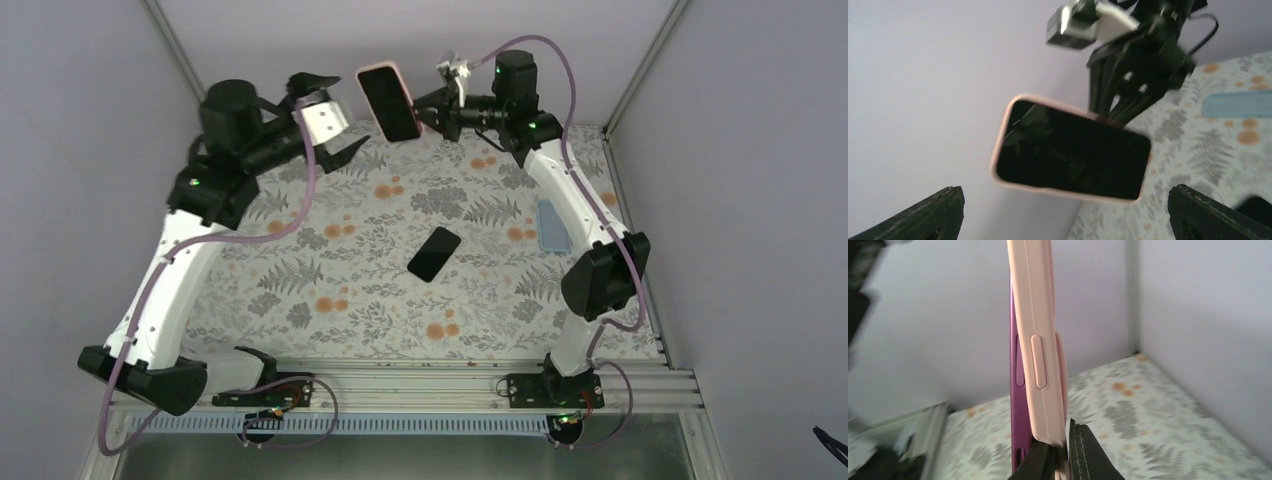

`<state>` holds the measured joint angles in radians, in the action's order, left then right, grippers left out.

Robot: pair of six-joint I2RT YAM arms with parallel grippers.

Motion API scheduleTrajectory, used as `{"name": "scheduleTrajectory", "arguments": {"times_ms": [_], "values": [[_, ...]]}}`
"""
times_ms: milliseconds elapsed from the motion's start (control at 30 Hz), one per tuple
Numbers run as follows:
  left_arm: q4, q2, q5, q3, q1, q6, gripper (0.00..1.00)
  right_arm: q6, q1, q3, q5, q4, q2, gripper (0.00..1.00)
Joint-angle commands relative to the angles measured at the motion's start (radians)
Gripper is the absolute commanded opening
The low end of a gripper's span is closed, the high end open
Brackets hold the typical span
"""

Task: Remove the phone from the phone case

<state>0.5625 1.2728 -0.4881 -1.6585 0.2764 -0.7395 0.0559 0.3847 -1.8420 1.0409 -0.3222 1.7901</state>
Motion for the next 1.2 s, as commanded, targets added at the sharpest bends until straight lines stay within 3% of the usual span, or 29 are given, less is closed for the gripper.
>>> {"name": "scheduleTrajectory", "arguments": {"times_ms": [0,233,667,1000,1167], "values": [[-0.412,0.021,0.330,0.057,0.132,0.080,1.00,-0.153,-0.016,-0.166,-0.287,0.143,0.083,0.03],[-0.686,0.111,0.571,0.185,0.261,-0.015,1.00,-0.215,-0.009,-0.311,-0.312,0.166,0.188,0.03],[-0.939,0.222,0.593,0.325,0.301,0.039,1.00,-0.225,0.000,-0.292,-0.308,0.173,0.175,0.03],[-0.982,0.276,0.596,0.345,0.311,0.042,1.00,-0.240,0.009,-0.279,-0.298,0.187,0.170,0.03],[-1.031,0.298,0.662,0.351,0.321,0.030,1.00,-0.257,0.017,-0.276,-0.286,0.198,0.169,0.03]]}}
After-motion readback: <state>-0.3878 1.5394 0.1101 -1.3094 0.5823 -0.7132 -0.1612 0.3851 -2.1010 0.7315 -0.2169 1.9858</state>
